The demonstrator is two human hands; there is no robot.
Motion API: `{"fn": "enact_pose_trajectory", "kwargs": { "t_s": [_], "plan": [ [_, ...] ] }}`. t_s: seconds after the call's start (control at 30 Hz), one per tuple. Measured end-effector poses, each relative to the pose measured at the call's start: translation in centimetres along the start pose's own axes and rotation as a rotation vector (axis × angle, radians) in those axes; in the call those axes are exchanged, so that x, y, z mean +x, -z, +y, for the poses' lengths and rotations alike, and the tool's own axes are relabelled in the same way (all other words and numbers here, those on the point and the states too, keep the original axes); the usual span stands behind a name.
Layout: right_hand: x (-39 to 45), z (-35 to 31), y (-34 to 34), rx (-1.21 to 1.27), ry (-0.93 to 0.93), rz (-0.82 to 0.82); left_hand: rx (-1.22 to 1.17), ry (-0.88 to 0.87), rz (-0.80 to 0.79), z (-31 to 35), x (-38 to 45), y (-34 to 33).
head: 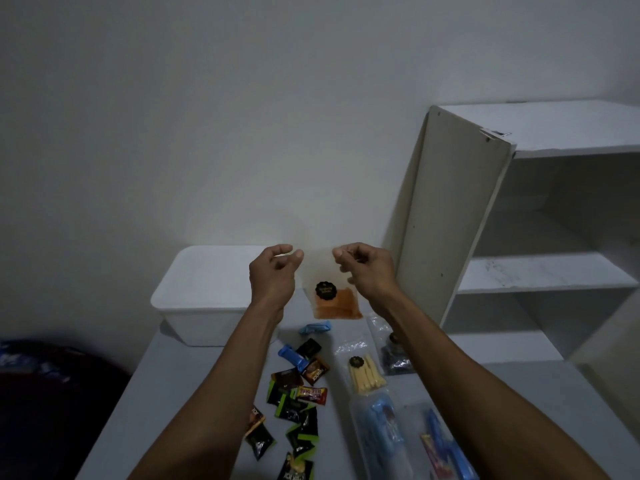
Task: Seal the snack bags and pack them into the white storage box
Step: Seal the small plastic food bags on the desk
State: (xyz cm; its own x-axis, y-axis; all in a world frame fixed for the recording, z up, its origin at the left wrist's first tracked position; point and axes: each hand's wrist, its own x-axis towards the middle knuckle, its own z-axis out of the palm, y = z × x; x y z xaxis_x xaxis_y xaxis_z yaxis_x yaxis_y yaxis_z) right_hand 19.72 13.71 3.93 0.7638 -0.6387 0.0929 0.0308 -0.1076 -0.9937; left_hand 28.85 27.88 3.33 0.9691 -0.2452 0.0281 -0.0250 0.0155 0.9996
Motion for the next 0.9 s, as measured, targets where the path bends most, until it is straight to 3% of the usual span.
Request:
{"fn": "enact_pose_trajectory", "kwargs": {
  "t_s": [0.27,0.47,0.63,0.9],
  "plan": [
    [-0.5,2.9,0.5,-0.091,0.001,0.129,0.037,-0.036,-0.119,-2.3,0.8,0.0],
    [-0.4,8.1,2.1,-0.128,-0.118,0.096,0.136,0.051,-0.133,-7.9,1.2,-1.7],
    [2.6,12.8,2.6,-0.167,-0.169,0.045,0.202,0.132,-0.084,-11.9,3.0,-3.4],
    [13.0,18.7,1.1,-0.14,-0.201,0.02,0.361,0.044,0.038,-16.2,12.0,-7.9]
  ]
}}
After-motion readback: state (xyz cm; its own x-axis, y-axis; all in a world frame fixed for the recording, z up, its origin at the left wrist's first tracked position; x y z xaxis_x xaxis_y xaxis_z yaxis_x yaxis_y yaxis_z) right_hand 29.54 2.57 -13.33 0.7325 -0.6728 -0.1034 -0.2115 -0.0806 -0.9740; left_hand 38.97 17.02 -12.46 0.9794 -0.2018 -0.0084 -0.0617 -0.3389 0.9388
